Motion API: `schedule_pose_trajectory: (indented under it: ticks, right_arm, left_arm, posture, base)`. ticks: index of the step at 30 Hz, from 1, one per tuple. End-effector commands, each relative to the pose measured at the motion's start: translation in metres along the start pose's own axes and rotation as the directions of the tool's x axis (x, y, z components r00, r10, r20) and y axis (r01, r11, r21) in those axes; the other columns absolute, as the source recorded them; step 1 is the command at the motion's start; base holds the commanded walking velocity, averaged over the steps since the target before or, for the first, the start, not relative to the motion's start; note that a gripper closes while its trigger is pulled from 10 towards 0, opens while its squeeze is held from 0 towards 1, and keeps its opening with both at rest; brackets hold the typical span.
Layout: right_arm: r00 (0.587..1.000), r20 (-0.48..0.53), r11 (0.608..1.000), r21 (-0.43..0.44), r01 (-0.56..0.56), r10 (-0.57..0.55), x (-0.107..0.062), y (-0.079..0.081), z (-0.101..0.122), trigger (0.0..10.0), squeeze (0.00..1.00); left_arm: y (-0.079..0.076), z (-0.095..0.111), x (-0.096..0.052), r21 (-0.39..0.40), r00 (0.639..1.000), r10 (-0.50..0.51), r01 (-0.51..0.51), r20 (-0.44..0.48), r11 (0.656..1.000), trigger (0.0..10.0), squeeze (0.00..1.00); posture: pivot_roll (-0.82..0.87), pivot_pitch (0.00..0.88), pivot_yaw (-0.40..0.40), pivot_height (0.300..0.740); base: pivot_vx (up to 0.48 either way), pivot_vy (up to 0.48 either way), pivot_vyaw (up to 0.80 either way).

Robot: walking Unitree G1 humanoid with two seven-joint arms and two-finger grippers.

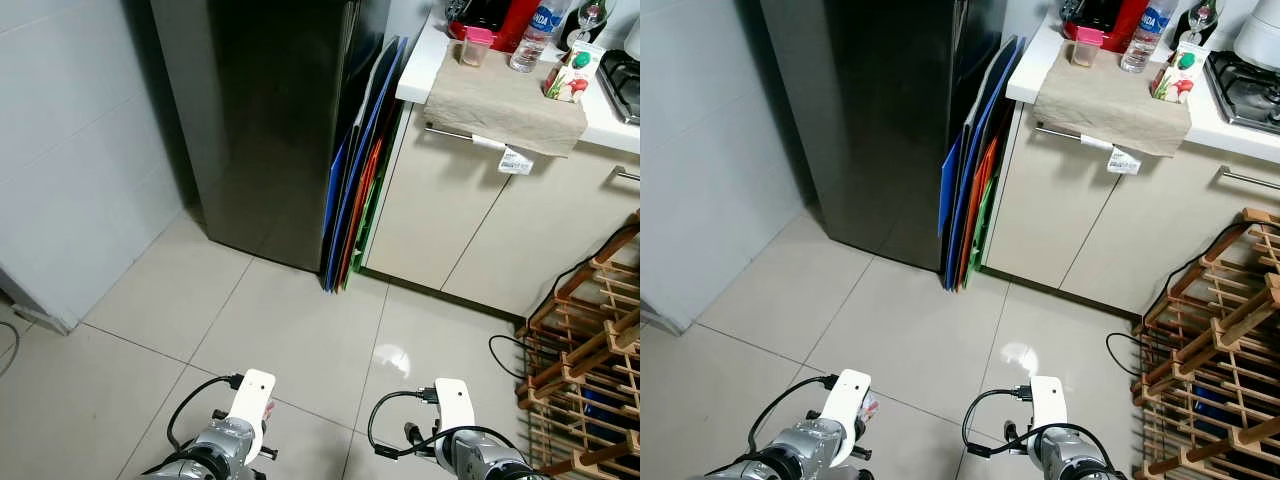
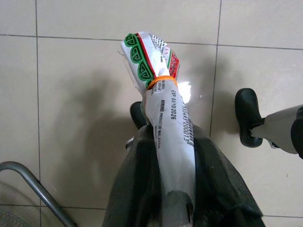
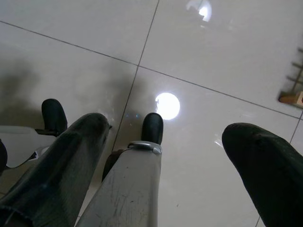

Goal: Restocking fridge

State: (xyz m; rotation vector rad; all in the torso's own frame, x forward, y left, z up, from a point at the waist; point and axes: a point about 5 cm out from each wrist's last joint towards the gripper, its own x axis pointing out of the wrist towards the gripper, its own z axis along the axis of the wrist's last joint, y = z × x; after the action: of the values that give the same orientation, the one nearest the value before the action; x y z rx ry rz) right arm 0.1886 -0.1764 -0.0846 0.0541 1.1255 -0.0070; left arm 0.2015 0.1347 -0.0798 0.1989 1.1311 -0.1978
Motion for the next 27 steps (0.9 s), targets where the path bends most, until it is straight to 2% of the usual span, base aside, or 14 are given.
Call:
schedule_pose_trajectory:
  ticks: [1, 21, 23, 27]
  right_arm:
    - [1.000, 0.017, 1.000, -0.012, 0.004, -0.003, -0.0004, -0.0017, 0.0078, 10.0, 0.14]
    - [1.000, 0.015, 0.999, -0.036, 0.006, -0.006, -0.0005, -0.0024, 0.0087, 10.0, 0.15]
    - [1.000, 0.017, 0.999, -0.038, 0.005, -0.005, -0.0005, -0.0023, 0.0090, 10.0, 0.15]
    - [0.998, 0.060, 1.000, -0.014, -0.013, 0.014, -0.0005, -0.0004, 0.0115, 10.0, 0.15]
  left_arm:
    - [-0.0012, 0.0012, 0.0000, 0.000, 1.000, -0.002, 0.002, 0.004, 1.000, 10.0, 0.00]
    - [-0.0011, 0.0018, 0.0000, 0.008, 1.000, 0.001, -0.001, 0.004, 1.000, 10.0, 0.00]
    - [-0.0011, 0.0018, 0.0000, 0.003, 1.000, 0.000, 0.000, 0.005, 1.000, 10.0, 0.00]
    - [-0.0019, 0.0028, 0.0001, -0.058, 0.999, -0.003, 0.006, 0.040, 0.998, 10.0, 0.00]
  posture:
    - [-0.06, 0.000, -0.031, 0.740]
    - [-0.06, 0.000, -0.030, 0.740]
    - [-0.06, 0.000, -0.030, 0.740]
    - [-0.06, 0.000, -0.019, 0.740]
  base:
    - [0.000, 0.000, 0.00]
    - [0.000, 0.000, 0.00]
    - [0.000, 0.000, 0.00]
    - [0.000, 0.000, 0.00]
